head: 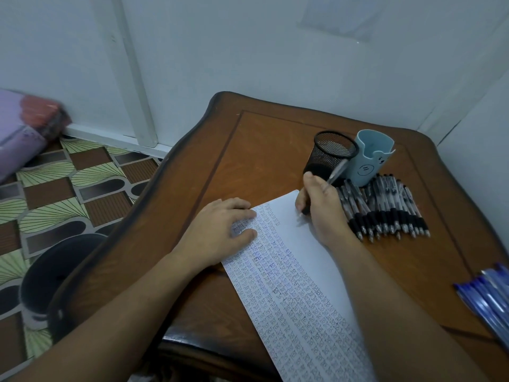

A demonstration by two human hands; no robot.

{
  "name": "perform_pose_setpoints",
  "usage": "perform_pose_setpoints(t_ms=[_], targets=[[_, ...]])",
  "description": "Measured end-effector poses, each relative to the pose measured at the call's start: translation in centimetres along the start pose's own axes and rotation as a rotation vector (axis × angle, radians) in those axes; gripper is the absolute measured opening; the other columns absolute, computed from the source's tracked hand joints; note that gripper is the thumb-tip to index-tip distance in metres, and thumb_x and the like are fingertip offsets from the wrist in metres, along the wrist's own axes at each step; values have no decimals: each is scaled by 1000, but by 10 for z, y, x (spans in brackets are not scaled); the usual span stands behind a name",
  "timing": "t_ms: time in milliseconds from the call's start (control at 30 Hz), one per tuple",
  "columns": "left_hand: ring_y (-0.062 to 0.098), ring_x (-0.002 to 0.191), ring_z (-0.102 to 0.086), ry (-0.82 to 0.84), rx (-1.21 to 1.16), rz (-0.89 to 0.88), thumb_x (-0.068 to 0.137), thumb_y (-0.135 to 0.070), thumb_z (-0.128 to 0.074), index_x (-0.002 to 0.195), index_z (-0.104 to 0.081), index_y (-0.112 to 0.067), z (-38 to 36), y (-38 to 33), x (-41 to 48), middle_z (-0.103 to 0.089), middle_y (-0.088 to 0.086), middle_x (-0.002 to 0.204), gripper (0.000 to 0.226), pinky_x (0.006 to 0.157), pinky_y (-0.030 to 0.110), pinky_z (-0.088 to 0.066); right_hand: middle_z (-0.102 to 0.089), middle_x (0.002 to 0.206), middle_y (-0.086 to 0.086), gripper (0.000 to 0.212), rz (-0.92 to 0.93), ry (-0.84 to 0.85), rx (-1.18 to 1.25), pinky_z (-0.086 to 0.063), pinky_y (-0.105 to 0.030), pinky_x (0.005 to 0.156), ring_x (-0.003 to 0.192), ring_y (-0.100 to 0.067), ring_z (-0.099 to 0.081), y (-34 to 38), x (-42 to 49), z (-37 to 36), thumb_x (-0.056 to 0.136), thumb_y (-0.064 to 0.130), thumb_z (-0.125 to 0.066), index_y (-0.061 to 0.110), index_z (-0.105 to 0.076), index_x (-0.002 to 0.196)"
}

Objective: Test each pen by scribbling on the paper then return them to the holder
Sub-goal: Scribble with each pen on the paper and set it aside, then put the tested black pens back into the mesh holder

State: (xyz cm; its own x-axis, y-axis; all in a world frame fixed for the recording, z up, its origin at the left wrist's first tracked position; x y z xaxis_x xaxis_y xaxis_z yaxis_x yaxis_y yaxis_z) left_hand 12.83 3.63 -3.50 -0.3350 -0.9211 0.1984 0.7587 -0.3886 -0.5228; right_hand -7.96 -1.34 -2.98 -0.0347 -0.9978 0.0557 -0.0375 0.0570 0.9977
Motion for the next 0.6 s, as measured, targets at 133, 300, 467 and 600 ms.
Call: perform_pose_setpoints(t_ms=[133,300,467,600], targets=[[5,126,-44,33,39,-6,85,-52,-43,130,-61,-26,-1,-2,-1,-50,-12,137,55,117,37,-22,-41,44,-1,42,2,16,-21,-30,-27,43,40,-18,-35,7,-2,-1,92,56,-41,15,-50,95],[17,121,-53,10,146,-19,91,-42,-42,125,-65,-22,-4,-13,-2,-55,-1,133,46,107,39,-29,-50,44,-1,30,-53,95,-243,-34,-23,42,37,-14,-41,31,-4,0,107,33,-41,14,-62,97],[16,133,-40,13,206,34,100,-33,-44,130,-59,-31,-9,-19,-2,-46,-3,140,34,113,45,-20,-51,43,-1,34,-70,139,-469,-39,-26,52,43,-14,-44,58,-22,16,107,27,-37,14,-66,94],[23,131,-30,-5,280,36,101,-28,-44,124,-60,-42,-11,-30,-5,-42,-3,139,31,109,41,-13,-55,48,-1,27,-111,127,-520,-42,-30,57,53,-24,-49,65,-55,36,105,31,-42,22,-67,98]])
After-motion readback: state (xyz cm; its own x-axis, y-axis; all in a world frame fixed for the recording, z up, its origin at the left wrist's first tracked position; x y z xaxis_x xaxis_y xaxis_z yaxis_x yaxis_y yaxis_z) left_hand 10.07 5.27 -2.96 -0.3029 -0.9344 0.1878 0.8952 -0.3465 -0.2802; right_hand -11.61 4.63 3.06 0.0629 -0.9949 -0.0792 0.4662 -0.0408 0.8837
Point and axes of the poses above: each hand's wrist, its own x-axis towards the middle knuckle, its own z-axis out of the back of the hand, y = z × x, the point moved 2 cm from there along x, towards the middle knuckle
